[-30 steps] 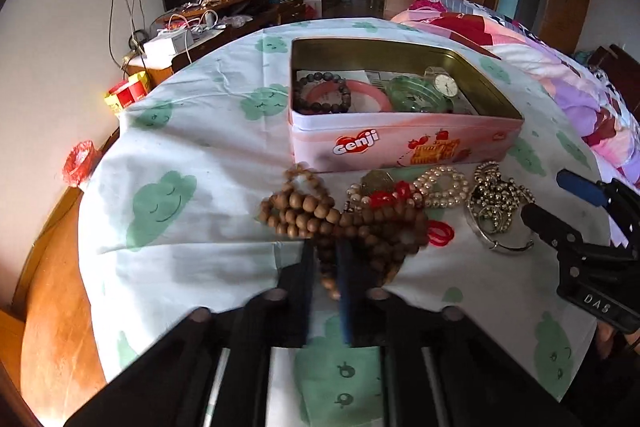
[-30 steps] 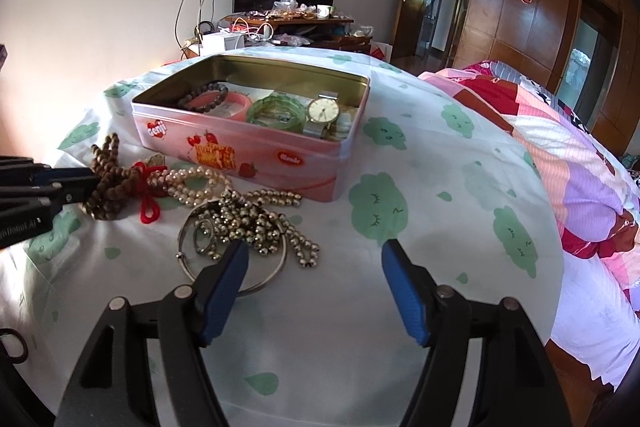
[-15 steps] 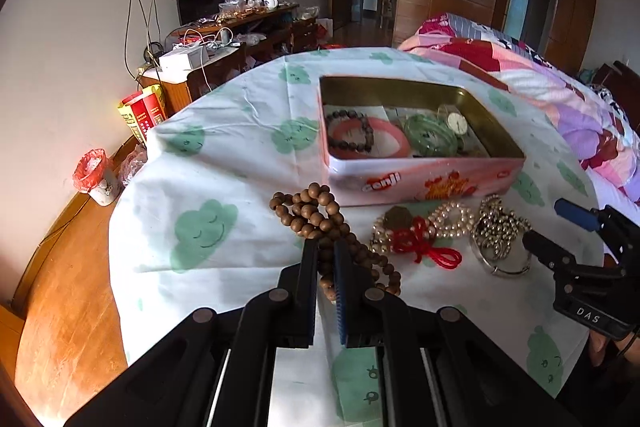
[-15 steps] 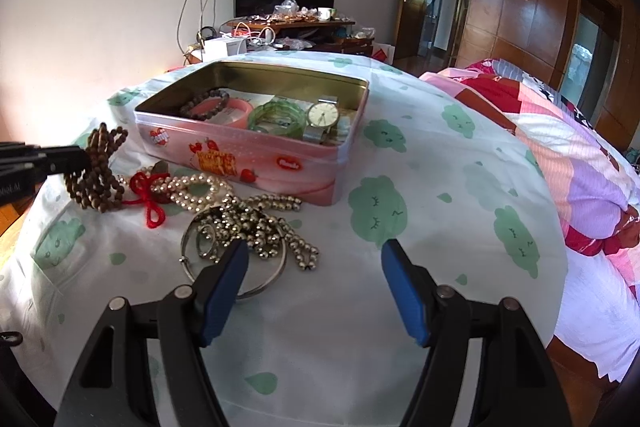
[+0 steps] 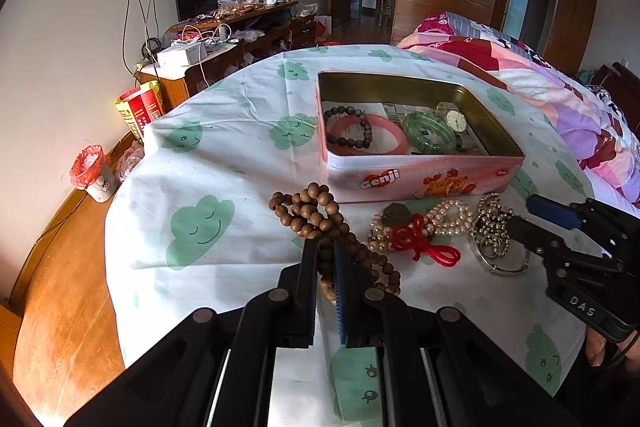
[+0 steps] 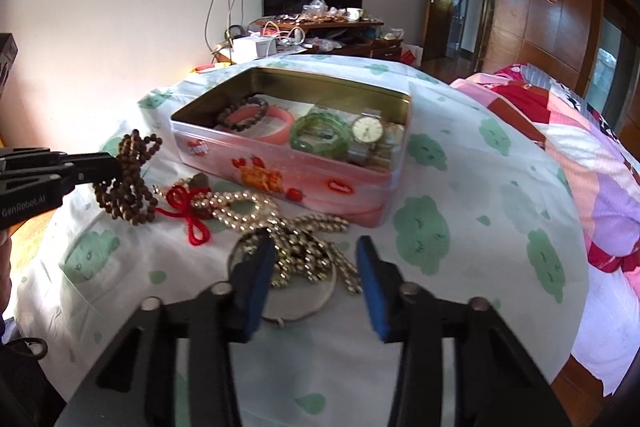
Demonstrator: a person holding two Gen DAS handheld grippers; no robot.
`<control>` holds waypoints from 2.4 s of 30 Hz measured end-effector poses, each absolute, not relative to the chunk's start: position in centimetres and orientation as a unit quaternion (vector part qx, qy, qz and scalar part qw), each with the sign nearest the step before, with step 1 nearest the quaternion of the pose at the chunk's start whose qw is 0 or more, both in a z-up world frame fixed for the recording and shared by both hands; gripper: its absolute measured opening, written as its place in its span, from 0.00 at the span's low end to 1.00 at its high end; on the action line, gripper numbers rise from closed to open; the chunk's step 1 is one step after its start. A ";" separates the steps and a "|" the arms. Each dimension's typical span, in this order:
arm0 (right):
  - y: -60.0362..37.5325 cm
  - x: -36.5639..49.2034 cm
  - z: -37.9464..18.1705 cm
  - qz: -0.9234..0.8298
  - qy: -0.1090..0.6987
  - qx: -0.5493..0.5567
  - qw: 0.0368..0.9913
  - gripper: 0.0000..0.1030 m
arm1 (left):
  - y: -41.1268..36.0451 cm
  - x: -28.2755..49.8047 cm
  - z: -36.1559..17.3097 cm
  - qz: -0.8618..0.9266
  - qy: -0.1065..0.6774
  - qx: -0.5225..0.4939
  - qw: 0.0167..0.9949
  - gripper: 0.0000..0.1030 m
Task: Organize jewelry
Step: 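Grasp the silver bead chain with the right tool while the left tool holds the wooden beads, then carry wooden beads and silver chain into the pink tin and open both tools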
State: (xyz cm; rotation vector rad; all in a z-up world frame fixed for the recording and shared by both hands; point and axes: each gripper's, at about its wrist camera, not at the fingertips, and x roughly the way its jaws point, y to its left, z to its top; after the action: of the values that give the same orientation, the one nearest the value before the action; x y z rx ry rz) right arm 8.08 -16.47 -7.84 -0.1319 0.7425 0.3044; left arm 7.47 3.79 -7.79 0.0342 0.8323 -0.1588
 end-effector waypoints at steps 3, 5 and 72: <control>-15.7 8.5 -8.3 0.158 0.372 -0.074 0.912 0.34 | 3.6 7.4 -8.0 -0.080 0.406 0.018 0.910 0.07; -15.3 8.7 -8.9 0.154 0.382 -0.087 0.907 0.31 | 3.4 7.4 -8.0 -0.083 0.407 0.019 0.910 0.07; -17.7 8.5 -1.4 0.159 0.287 -0.061 0.942 0.07 | 2.3 8.7 -1.9 -0.088 0.343 0.038 0.934 0.07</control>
State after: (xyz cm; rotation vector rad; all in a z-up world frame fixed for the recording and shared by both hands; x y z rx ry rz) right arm 8.54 -17.72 -1.44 -0.1246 0.5862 0.3246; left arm 8.71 2.27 -1.90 0.0773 0.7013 -0.1807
